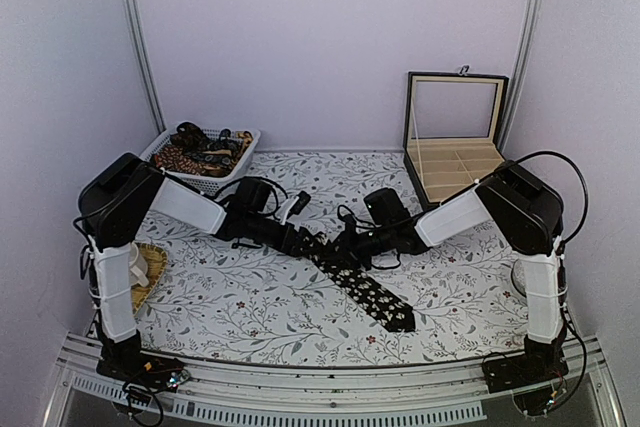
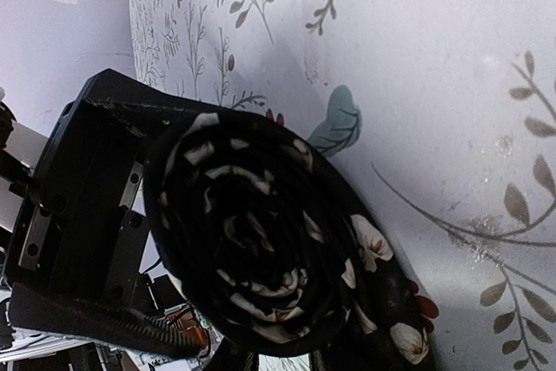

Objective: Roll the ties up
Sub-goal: Roll the tie at the center of the board.

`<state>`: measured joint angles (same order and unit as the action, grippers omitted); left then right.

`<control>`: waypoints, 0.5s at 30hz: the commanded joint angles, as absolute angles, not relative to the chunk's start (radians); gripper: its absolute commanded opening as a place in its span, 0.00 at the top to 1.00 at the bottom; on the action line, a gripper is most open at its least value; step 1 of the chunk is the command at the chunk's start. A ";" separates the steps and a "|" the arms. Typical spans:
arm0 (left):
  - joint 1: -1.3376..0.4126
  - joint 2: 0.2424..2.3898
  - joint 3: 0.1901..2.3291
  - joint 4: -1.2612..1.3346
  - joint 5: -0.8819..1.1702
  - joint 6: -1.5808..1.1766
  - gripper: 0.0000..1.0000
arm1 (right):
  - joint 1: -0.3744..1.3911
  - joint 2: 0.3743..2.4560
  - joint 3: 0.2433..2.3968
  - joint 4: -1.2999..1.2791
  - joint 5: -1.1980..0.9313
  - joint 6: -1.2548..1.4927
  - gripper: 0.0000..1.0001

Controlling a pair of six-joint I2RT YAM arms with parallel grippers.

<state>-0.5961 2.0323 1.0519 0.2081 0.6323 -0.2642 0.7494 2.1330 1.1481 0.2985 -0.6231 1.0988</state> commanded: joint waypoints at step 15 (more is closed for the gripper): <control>-0.616 2.111 1.018 0.128 0.562 -0.296 0.52 | 0.735 2.175 1.138 0.246 -0.599 1.076 0.81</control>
<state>-0.6018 2.0670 1.0500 0.2455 0.6376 -0.2890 0.7467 2.1330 1.1481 0.2939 -0.6228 1.0874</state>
